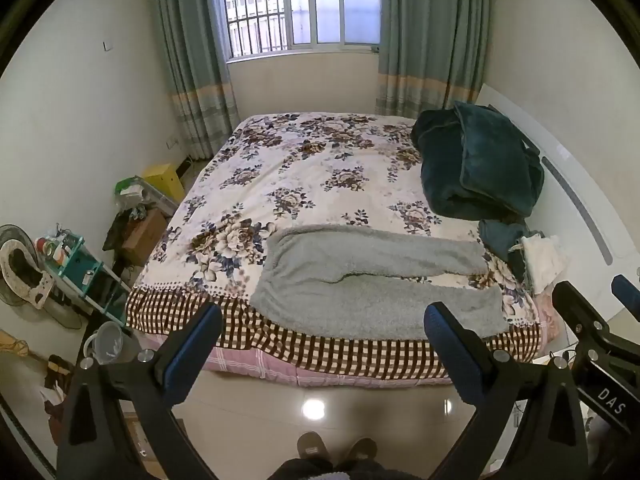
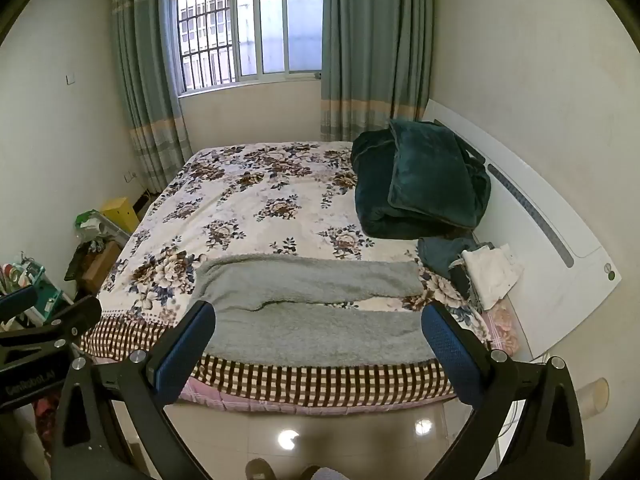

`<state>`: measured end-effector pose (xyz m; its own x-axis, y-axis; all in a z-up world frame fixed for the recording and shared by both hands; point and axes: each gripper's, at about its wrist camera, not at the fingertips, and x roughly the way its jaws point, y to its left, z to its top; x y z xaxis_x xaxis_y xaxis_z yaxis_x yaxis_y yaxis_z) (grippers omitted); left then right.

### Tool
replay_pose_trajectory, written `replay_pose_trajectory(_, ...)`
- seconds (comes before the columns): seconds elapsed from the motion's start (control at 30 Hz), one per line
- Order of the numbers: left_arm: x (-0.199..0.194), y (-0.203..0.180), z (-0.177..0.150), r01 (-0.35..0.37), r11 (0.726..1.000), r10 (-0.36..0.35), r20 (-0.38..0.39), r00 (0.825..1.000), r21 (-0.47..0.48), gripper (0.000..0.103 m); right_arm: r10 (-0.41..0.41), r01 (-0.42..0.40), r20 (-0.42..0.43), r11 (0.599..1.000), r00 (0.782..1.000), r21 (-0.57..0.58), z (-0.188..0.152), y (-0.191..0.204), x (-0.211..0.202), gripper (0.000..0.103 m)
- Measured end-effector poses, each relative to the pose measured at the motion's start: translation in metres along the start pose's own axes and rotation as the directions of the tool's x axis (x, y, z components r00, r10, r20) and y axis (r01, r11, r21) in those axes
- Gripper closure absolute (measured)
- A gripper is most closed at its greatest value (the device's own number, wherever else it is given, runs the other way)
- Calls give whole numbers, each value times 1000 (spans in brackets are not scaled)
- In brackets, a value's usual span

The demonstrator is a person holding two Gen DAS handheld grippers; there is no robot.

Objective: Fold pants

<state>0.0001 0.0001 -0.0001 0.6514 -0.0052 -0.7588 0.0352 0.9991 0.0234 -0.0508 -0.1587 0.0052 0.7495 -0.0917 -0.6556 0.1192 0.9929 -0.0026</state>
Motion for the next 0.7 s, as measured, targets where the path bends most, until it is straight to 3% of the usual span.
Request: replay_pose_trajectory(0.7,1,5,3,3,1000,-3,12,1000,2,0,1,-1,-11,1000,1000,-7,1,-1,-1,0)
